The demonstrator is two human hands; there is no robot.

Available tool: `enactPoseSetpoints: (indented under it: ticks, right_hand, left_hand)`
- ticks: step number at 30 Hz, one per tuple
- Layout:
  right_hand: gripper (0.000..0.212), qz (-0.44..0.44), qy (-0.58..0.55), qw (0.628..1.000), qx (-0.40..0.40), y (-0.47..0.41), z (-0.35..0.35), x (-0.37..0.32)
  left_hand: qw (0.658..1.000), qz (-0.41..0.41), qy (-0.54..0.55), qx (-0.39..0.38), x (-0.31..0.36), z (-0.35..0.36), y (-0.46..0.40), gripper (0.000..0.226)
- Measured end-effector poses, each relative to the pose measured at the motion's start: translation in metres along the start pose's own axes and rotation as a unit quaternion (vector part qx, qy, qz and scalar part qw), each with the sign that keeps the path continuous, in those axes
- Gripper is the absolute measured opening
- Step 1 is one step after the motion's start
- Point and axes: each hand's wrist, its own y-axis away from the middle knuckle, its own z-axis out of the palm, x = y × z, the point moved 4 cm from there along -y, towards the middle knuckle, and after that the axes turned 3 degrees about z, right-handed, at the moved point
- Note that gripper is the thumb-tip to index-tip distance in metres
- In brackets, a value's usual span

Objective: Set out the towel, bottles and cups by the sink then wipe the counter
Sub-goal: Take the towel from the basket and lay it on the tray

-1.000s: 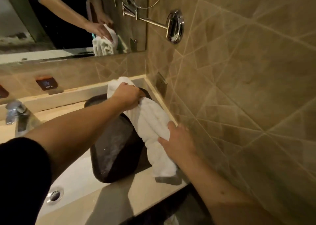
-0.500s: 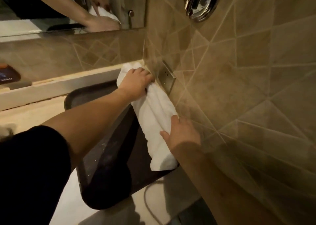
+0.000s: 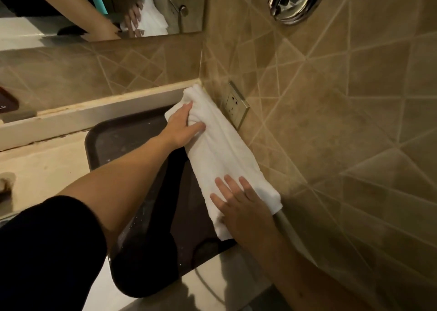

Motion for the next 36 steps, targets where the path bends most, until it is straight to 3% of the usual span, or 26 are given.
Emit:
enactPoseSetpoints:
  ticks: [8,14,18,21,26,31,36]
  right_hand:
    - [0.055,0.005,0.018,0.999,-0.03,-0.001,-0.001,-0.002]
    - [0.055,0.003,0.027,0.997,-0.067,0.007,-0.024,-0.011]
    - [0.043,0.068,-0.036,0.996,-0.05,0.043,-0.046,-0.016]
    - [0.028,0.135,-0.099,0.986,-0.015,0.086,-0.063,-0.016]
    - [0.03,0.26,-0.219,0.94,-0.001,0.176,-0.078,-0.015]
    - [0.015,0.354,-0.322,0.877,0.042,0.307,-0.08,-0.045]
    - [0.024,0.471,-0.325,0.817,0.073,0.477,-0.077,-0.089]
  left_hand:
    - [0.998,-0.01,-0.028,-0.048,0.003,-0.012,0.0,0.1]
    - [0.985,0.002,-0.17,0.025,0.028,-0.027,0.045,0.058]
    - [0.972,0.019,-0.23,-0.052,0.06,-0.01,0.106,0.031]
    - [0.953,0.07,-0.269,-0.124,0.089,0.016,0.162,0.029]
    - [0.908,0.166,-0.325,-0.207,0.143,0.065,0.263,0.032]
    - [0.852,0.273,-0.373,-0.245,0.207,0.123,0.378,0.031]
    - [0.781,0.407,-0.389,-0.271,0.271,0.195,0.501,0.026]
